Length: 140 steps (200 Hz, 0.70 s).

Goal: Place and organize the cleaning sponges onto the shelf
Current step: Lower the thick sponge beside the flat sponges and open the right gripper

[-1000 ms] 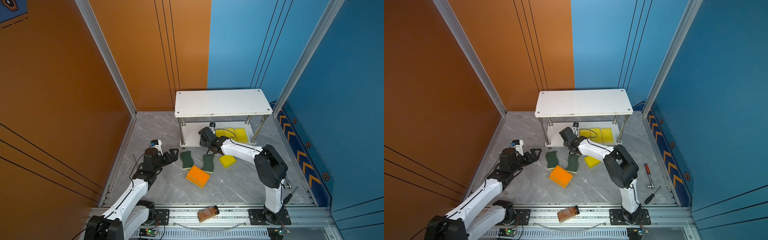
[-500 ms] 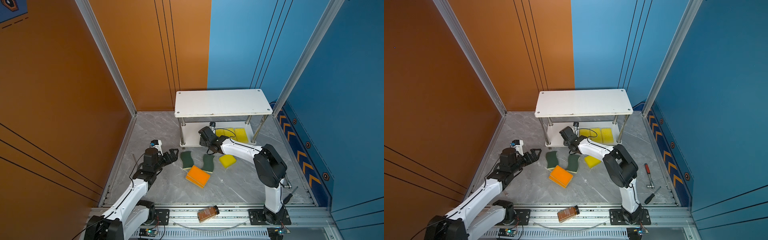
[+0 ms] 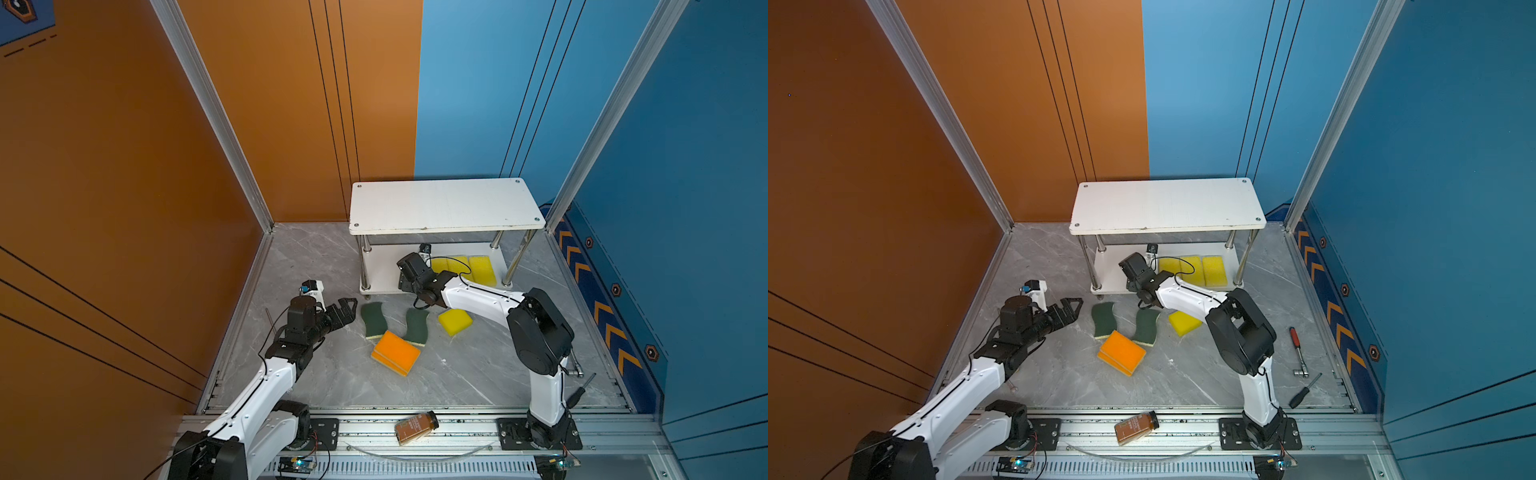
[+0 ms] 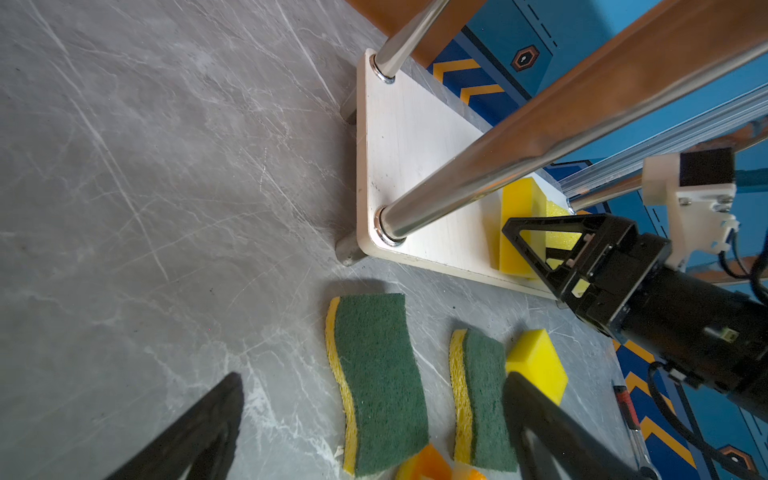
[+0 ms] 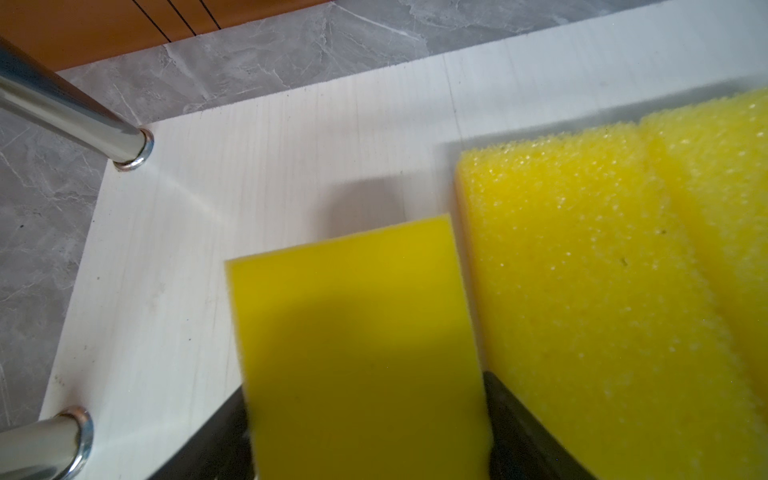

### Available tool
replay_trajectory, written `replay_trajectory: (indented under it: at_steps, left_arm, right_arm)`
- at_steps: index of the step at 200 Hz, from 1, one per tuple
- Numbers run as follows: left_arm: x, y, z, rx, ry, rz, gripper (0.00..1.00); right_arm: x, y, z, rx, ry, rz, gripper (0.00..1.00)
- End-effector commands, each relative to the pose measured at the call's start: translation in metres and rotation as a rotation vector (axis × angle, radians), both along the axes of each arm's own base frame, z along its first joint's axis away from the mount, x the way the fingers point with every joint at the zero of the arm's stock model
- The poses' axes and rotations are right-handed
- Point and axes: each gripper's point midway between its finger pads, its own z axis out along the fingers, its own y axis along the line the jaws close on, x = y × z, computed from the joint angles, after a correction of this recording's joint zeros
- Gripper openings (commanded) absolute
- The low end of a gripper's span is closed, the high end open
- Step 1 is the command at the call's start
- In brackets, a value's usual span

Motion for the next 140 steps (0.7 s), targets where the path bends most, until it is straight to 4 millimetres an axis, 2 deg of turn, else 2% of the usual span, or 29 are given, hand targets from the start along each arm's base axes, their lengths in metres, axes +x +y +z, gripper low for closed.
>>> replay_trajectory:
  at_steps: [1,86,140]
  left_arm:
    - [-0.003,0.001,-0.002,0.009,0.005,-0.008,0.98]
    - [0.0,0.0,-0.001,0.005,0.004,-0.012,0.98]
    - [-0.001,0.0,-0.001,0.002,0.002,-0.012,0.98]
  right_arm:
    - [0.004,0.003,0.003,0.006,-0.005,-0.009,0.78]
    - [0.003,0.006,0.011,0.005,-0.023,0.006,0.8]
    - [0.001,0.007,0.019,0.01,-0.048,0.02,0.86]
